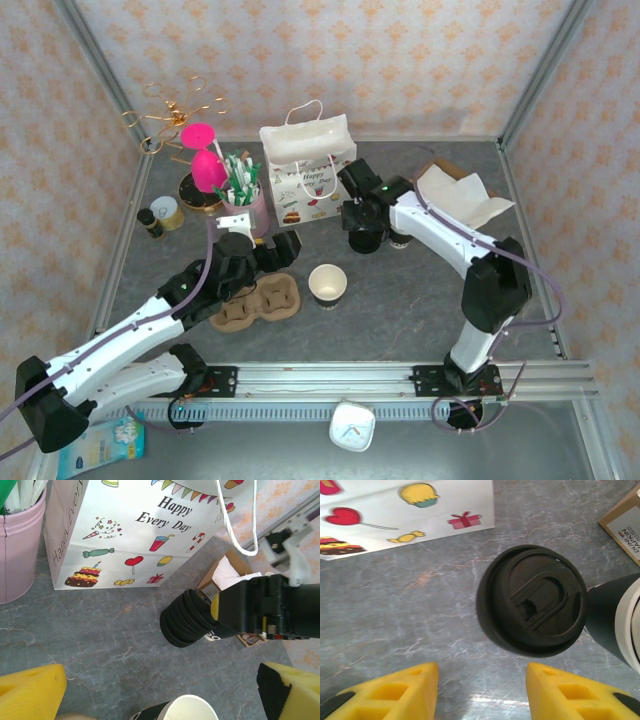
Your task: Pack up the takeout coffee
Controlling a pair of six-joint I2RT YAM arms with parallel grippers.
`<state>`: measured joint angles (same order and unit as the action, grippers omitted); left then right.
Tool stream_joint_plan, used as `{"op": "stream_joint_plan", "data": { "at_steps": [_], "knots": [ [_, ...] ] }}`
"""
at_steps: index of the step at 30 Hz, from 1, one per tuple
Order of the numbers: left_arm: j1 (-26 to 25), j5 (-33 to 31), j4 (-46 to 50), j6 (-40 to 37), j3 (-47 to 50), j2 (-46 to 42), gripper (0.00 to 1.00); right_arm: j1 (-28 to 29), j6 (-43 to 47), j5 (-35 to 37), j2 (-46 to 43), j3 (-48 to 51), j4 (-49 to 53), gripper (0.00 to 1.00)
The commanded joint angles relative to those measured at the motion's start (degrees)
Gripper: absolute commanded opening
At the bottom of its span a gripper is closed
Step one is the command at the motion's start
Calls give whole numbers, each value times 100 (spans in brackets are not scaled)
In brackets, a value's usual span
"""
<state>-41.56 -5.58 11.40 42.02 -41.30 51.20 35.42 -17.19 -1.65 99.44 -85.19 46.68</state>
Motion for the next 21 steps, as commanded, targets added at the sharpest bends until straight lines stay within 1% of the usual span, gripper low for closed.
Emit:
{"op": "stream_joint_plan", "data": {
  "at_steps": [1,9,12,15,19,21],
  "knots": [
    [-19,-215,-333,107,15,13,99,-84,292,306,208,-257,-29,49],
    [3,-248,-394,188,115,57,99,-219,466,304,573,-388,-119,48],
    [7,-225,-377,166,106,57,99,-220,528,64,657,-411,-183,47],
    [22,-211,-359,157,103,56,99,-220,491,-24,746,-446,-162,46],
    [33,-192,-317,166,106,39,99,-200,326,-403,763,-456,-175,46],
    [42,-202,-290,157,113,23,99,-145,192,-478,749,-405,-198,47]
  ]
}}
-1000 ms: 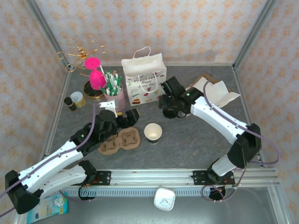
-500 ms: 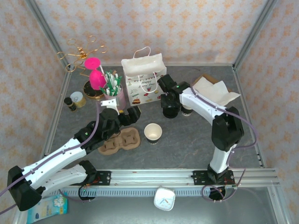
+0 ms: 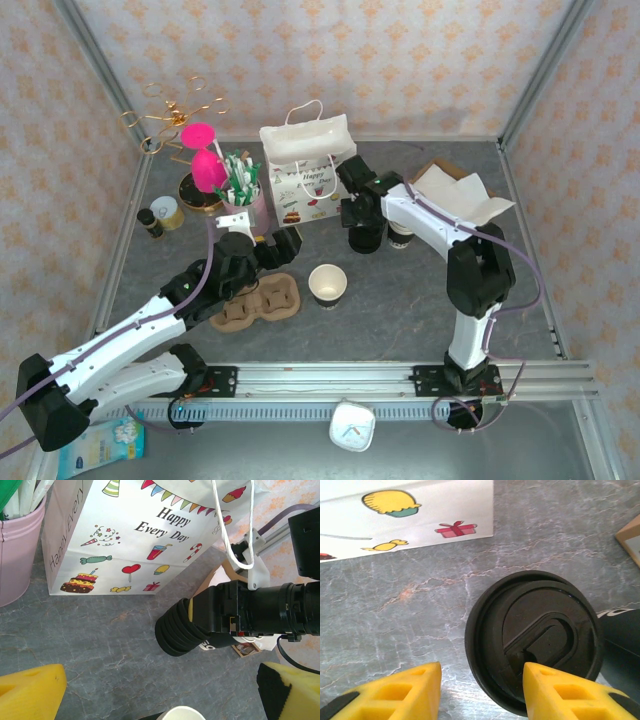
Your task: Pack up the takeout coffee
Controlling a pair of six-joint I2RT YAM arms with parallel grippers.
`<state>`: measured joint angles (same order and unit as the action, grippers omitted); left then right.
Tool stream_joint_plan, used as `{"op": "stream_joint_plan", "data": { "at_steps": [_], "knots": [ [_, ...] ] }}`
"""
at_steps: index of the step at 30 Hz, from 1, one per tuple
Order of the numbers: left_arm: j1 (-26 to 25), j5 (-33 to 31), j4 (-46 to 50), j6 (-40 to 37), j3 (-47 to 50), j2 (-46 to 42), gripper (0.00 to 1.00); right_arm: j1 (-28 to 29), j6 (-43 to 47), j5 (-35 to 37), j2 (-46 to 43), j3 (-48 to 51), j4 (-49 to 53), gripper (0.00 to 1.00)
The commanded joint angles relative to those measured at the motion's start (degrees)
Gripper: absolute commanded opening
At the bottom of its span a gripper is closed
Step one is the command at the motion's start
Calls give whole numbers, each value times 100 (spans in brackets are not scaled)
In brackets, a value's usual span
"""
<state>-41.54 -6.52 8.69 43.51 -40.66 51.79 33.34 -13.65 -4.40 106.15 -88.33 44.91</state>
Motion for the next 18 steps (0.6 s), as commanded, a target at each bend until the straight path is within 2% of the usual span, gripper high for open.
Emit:
{"op": "stream_joint_plan", "data": {
  "at_steps": [1,8,12,15,18],
  "knots": [
    [41,-112,-1,0,50,-44,99,107,-220,-226,70,-71,-27,46],
    [93,-153,158,-18,44,-167,99,576,-856,-319,59,-179,-58,49],
    [133,-176,212,-18,61,-229,99,654,-1299,-502,-55,-208,-245,50],
    [155,-126,219,-9,66,-240,99,643,-1403,101,-267,-323,-79,54],
    [172,-71,181,-17,46,-231,99,533,-1392,660,-399,-333,240,62]
  ]
}}
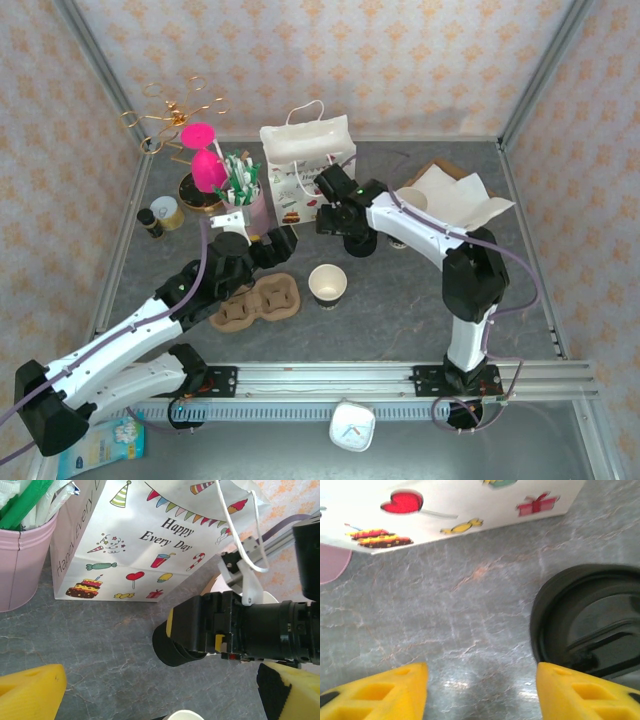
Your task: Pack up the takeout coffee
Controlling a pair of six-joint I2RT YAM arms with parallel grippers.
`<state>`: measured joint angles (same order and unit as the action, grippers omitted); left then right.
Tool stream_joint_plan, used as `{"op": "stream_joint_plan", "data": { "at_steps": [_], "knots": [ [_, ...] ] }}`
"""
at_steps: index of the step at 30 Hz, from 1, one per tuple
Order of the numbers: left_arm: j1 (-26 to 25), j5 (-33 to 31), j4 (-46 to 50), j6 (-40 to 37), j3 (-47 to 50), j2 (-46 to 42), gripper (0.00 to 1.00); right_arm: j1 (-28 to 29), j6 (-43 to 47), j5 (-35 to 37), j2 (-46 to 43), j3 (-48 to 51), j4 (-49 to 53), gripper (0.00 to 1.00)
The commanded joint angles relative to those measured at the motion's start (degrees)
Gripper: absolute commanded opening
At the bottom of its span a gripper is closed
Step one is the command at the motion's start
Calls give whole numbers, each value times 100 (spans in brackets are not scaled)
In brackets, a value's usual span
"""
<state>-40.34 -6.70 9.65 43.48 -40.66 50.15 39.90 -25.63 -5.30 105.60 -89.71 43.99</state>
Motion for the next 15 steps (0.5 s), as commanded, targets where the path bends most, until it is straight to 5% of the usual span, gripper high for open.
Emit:
{"op": "stream_joint_plan", "data": {
  "at_steps": [1,15],
  "knots": [
    [52,-36,77,-24,41,-67,99,-182,-193,876,-347,-200,461,64],
    [106,129,47,-51,39,56,99,-492,-277,659,-383,616,38,79]
  ]
}}
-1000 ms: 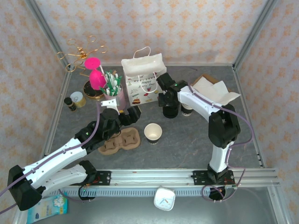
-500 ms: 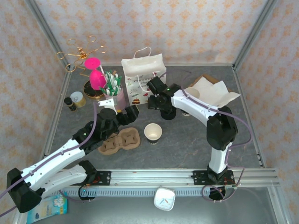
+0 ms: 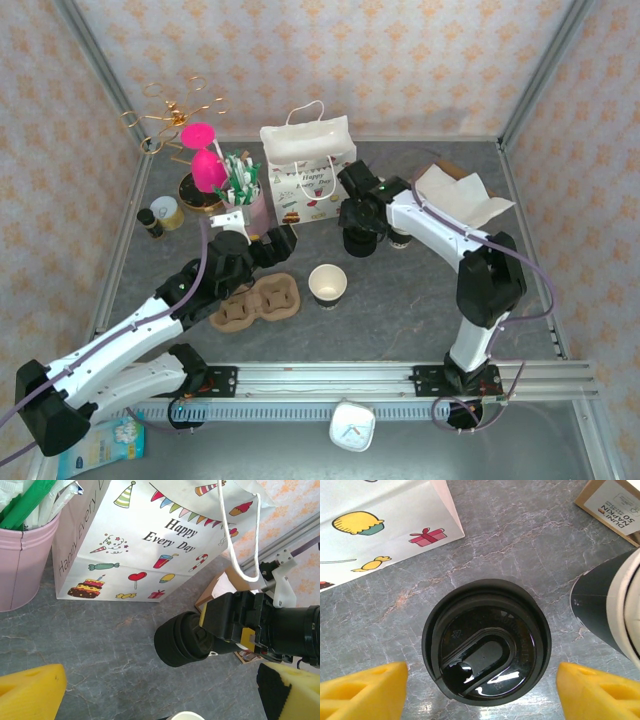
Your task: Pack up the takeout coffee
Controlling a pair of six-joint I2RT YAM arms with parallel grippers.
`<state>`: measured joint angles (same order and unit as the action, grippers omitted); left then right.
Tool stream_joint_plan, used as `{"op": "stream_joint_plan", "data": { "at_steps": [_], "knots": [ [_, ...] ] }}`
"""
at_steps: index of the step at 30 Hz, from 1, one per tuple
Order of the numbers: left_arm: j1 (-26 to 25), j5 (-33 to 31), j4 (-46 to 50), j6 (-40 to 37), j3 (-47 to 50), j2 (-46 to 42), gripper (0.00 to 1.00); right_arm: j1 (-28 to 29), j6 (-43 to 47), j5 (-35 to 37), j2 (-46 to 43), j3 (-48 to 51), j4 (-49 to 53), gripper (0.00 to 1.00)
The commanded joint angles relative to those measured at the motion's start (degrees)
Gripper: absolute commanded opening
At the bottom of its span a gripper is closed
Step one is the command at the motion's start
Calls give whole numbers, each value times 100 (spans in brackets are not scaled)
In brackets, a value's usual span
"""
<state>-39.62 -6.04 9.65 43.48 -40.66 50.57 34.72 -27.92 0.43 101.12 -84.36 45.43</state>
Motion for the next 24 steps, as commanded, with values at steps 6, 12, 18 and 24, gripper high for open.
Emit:
{"op": "stream_joint_plan", "data": {
  "at_steps": [6,12,18,24],
  "knots": [
    [50,81,45,-25,50,6,99,26,-47,83,184,151,-190,82],
    [59,114,20,-33,53,55,99,25,-40,150,290,193,-217,81],
    [75,147,19,-33,73,85,99,26,-27,203,401,217,-182,81],
    [103,166,19,-42,82,95,99,26,-6,167,424,258,-196,78]
  ]
}}
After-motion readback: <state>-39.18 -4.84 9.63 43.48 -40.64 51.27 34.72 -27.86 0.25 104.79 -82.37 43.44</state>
